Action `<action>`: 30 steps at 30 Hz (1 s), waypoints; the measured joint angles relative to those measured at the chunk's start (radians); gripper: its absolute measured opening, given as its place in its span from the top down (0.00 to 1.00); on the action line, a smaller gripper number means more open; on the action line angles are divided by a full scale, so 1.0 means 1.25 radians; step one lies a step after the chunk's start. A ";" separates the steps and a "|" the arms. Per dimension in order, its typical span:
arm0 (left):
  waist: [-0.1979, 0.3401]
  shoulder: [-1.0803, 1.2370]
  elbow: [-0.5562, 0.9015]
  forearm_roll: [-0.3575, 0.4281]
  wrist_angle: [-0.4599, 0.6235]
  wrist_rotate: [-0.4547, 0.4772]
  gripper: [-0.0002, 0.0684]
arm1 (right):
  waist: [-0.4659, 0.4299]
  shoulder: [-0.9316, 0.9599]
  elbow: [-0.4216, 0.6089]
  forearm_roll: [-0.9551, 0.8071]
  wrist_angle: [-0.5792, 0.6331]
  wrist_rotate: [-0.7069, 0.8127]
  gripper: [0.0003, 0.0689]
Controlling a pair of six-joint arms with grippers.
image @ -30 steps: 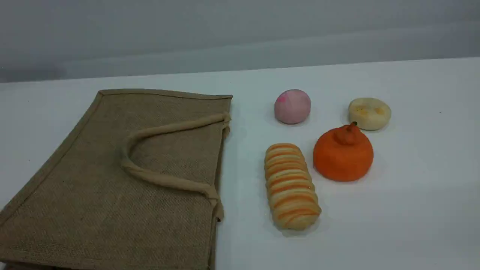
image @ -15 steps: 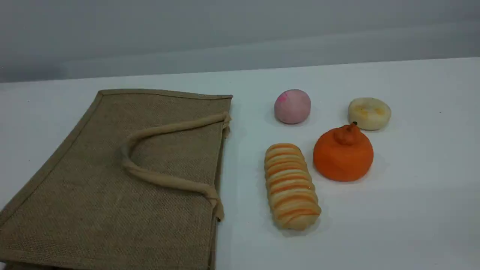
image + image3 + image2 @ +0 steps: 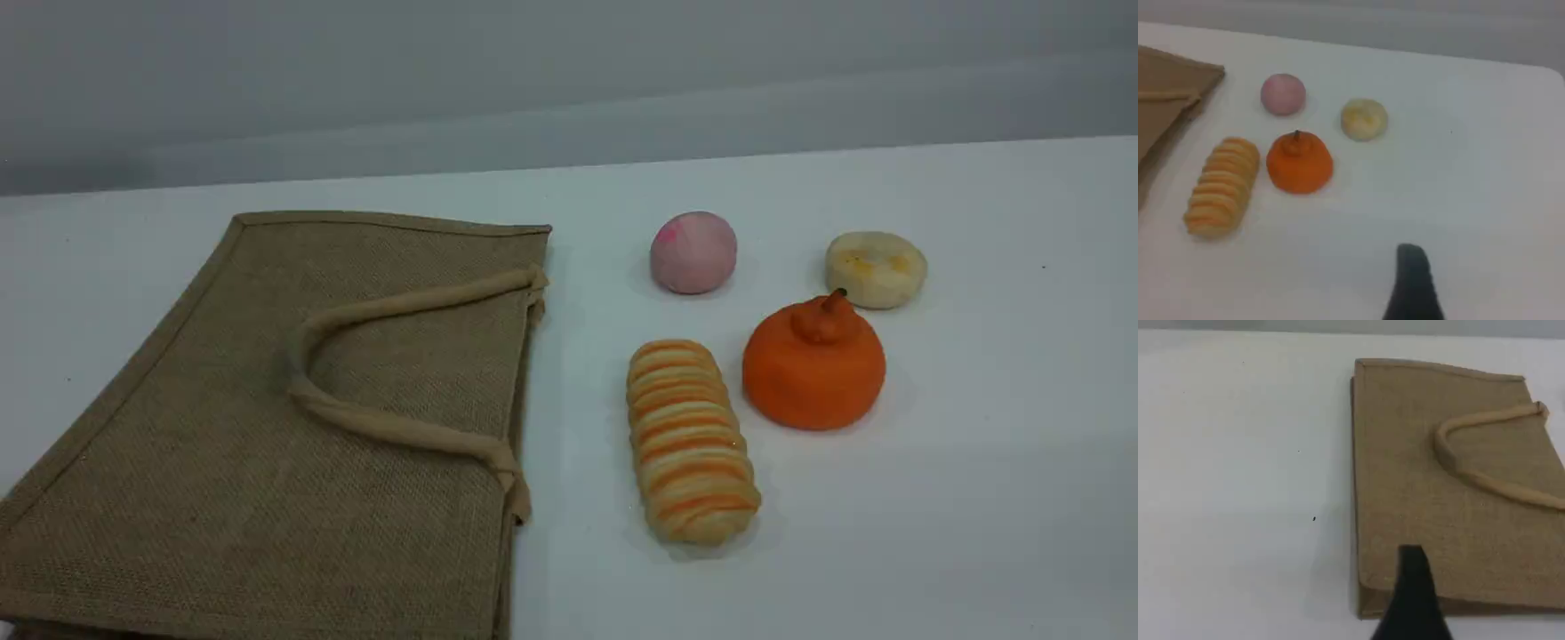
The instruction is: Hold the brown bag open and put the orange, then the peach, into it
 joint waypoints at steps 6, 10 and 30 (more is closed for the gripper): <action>0.000 0.000 0.000 0.001 0.000 -0.001 0.28 | 0.000 0.000 0.000 0.005 0.000 0.000 0.37; 0.000 0.000 0.000 0.000 0.000 -0.001 0.28 | 0.000 0.000 0.000 0.020 0.000 0.000 0.37; 0.000 0.478 -0.167 -0.020 -0.267 0.002 0.28 | 0.000 0.328 -0.025 0.193 -0.291 -0.098 0.37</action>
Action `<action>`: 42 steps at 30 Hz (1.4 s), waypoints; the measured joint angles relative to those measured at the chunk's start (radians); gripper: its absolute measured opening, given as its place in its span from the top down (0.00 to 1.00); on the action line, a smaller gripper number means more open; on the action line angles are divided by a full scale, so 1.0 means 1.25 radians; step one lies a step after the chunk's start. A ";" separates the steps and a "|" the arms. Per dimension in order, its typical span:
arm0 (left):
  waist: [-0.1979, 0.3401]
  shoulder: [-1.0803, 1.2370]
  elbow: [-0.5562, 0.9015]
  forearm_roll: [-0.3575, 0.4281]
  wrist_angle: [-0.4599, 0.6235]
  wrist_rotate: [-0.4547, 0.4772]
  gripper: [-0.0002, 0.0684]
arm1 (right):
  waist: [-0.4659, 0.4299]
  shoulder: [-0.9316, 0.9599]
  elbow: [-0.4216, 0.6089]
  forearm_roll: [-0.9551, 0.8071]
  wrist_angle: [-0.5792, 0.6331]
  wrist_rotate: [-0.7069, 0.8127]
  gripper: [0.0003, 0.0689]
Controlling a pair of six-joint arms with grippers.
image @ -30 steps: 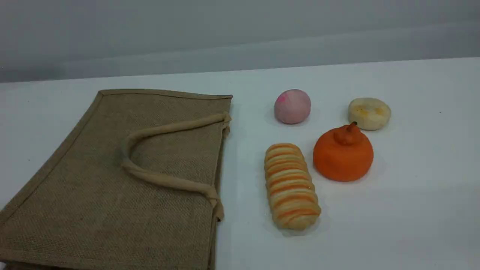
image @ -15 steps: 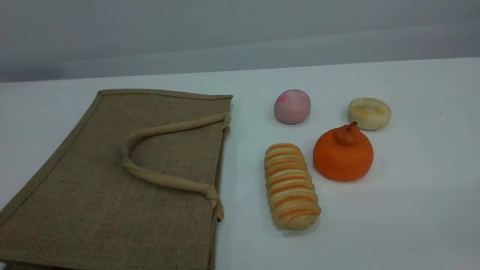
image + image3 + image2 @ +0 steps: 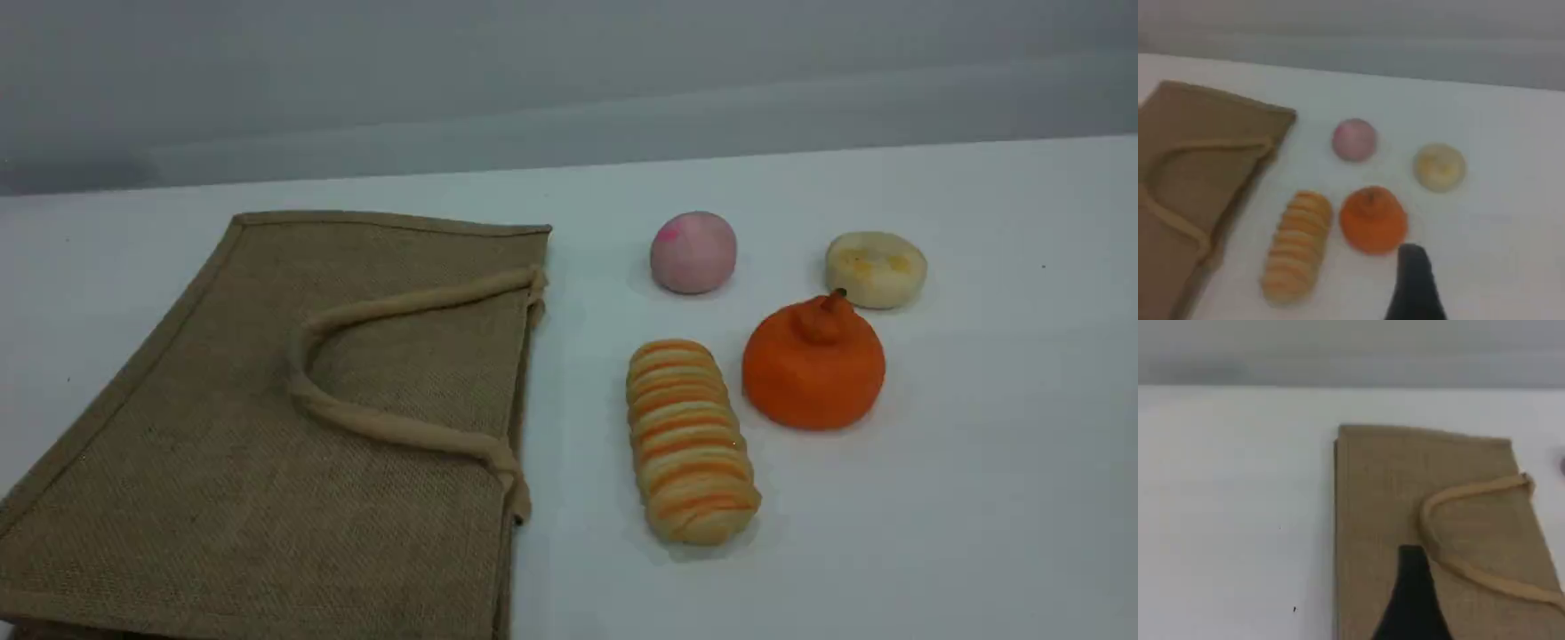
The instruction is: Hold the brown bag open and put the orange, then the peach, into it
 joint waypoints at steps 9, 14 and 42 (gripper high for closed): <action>0.000 0.377 -0.033 0.000 -0.165 -0.031 0.28 | 0.001 0.349 0.001 0.227 -0.274 -0.150 0.37; 0.000 0.579 -0.098 -0.021 -0.196 -0.059 0.28 | 0.002 0.517 0.001 0.409 -0.349 -0.293 0.37; -0.041 1.219 -0.426 -0.277 -0.169 0.095 0.28 | 0.002 0.885 -0.096 1.074 -0.272 -0.863 0.37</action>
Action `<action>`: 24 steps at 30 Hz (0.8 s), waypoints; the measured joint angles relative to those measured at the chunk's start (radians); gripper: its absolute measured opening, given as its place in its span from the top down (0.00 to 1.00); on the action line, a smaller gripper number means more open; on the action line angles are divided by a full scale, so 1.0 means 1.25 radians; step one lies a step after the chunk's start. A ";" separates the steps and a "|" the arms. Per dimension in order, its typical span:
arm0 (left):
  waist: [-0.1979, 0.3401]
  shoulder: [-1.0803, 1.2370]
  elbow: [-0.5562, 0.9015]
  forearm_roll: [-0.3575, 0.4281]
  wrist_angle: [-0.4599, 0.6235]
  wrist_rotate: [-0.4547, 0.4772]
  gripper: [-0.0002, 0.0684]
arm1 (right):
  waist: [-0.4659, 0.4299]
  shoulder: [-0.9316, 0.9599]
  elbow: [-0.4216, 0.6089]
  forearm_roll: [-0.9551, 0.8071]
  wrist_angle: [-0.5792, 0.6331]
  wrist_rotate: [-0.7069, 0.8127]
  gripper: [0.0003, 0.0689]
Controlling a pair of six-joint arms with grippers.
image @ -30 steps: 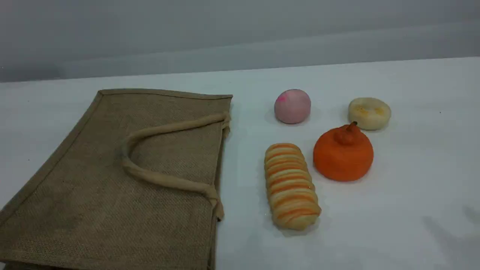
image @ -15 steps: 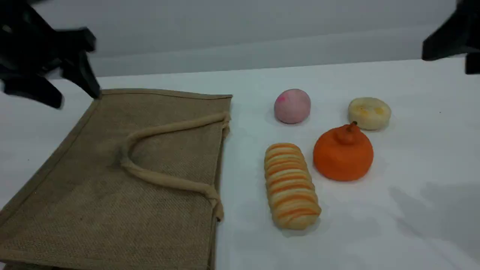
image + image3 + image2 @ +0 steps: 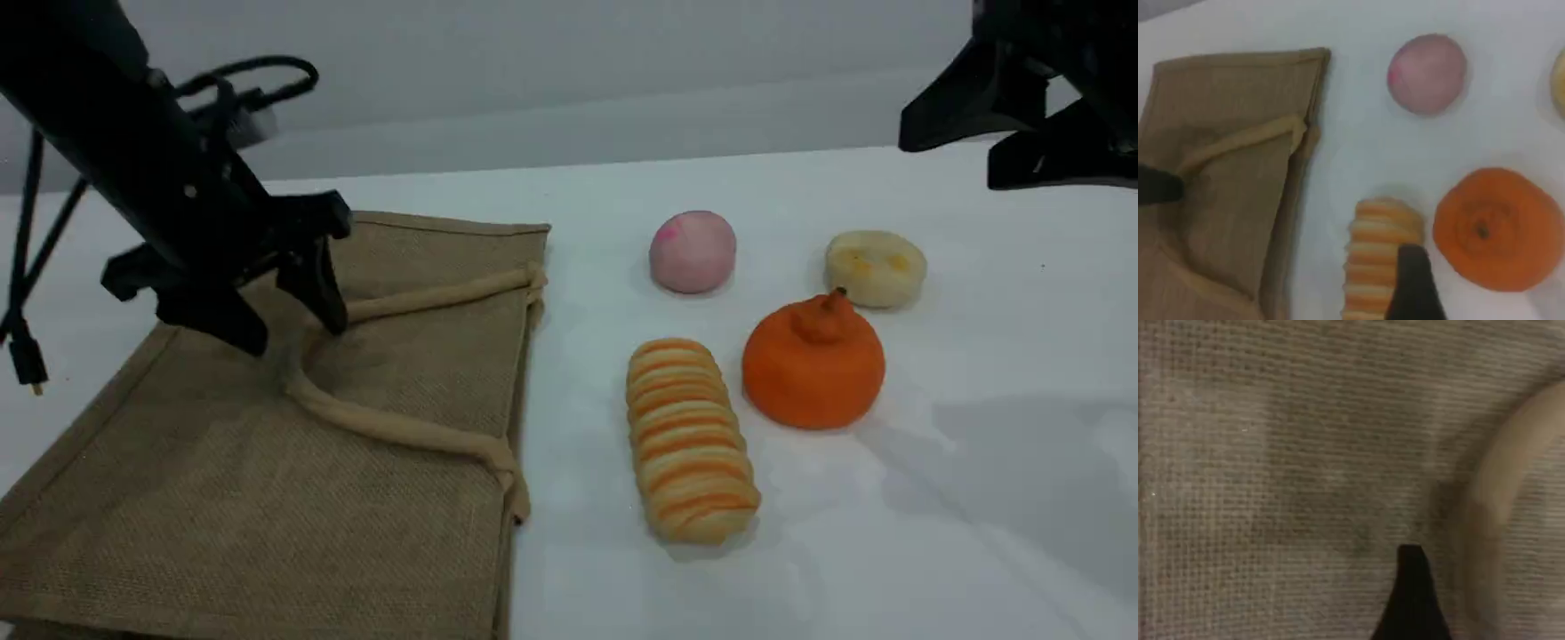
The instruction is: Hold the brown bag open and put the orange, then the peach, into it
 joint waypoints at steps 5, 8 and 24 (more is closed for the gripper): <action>0.001 0.033 -0.011 -0.014 -0.003 -0.001 0.28 | 0.000 0.000 0.000 0.005 0.000 -0.005 0.37; 0.000 0.055 -0.022 -0.039 -0.010 -0.001 0.29 | 0.000 0.000 0.000 0.005 0.000 -0.006 0.37; 0.000 0.061 -0.041 -0.040 0.026 0.007 0.89 | 0.000 0.015 0.000 0.069 -0.017 -0.082 0.37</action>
